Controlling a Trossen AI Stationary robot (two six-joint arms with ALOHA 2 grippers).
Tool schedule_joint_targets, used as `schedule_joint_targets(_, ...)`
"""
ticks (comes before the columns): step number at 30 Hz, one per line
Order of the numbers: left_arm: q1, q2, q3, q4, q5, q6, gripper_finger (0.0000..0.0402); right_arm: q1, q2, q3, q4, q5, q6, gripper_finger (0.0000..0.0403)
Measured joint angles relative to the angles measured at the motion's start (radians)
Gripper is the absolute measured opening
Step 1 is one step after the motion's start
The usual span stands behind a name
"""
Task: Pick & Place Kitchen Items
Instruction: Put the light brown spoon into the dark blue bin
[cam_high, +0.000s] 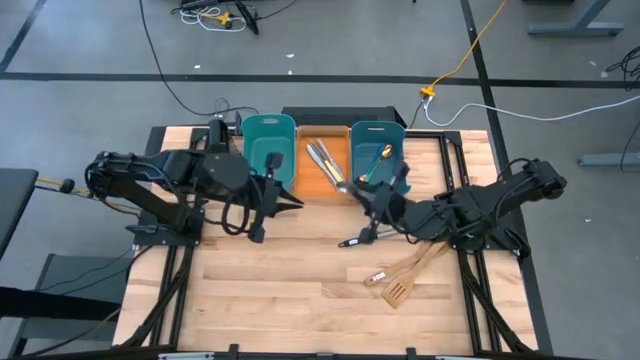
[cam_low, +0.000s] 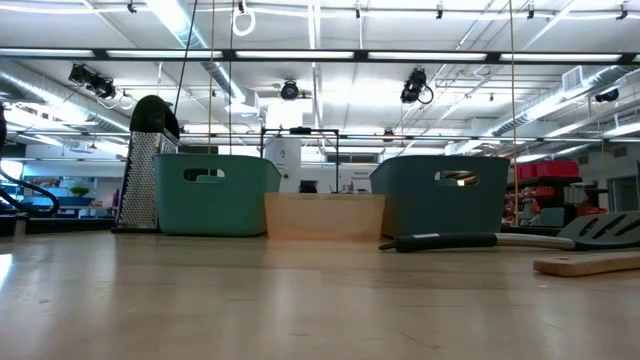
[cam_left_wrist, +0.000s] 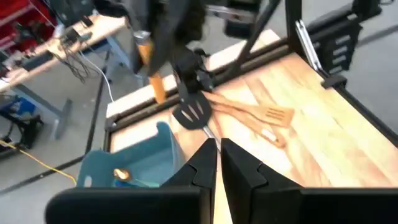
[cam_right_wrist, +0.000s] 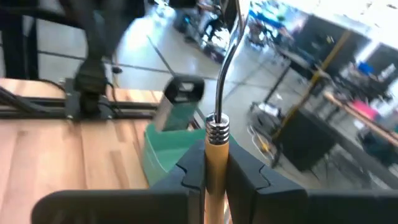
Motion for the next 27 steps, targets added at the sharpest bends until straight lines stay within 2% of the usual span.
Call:
schedule_joint_targets(7,0.0,0.001,0.0,-0.093,-0.004,-0.007,0.003,-0.03,-0.063,-0.001,-0.228,0.062,0.224,0.0039)
schedule_joint_targets(12,0.0,0.003,0.0,-0.108,-0.005,-0.025,0.003,-0.102,-0.099,-0.001,-0.35,0.053,0.359,0.0039)
schedule_joint_targets(17,0.0,0.003,0.0,-0.121,-0.005,-0.035,0.003,-0.193,-0.113,-0.001,-0.451,-0.019,0.441,0.0039)
schedule_joint_targets(27,0.0,0.003,0.0,-0.142,-0.005,-0.047,0.003,-0.392,-0.116,-0.044,-0.528,-0.162,0.53,0.0039)
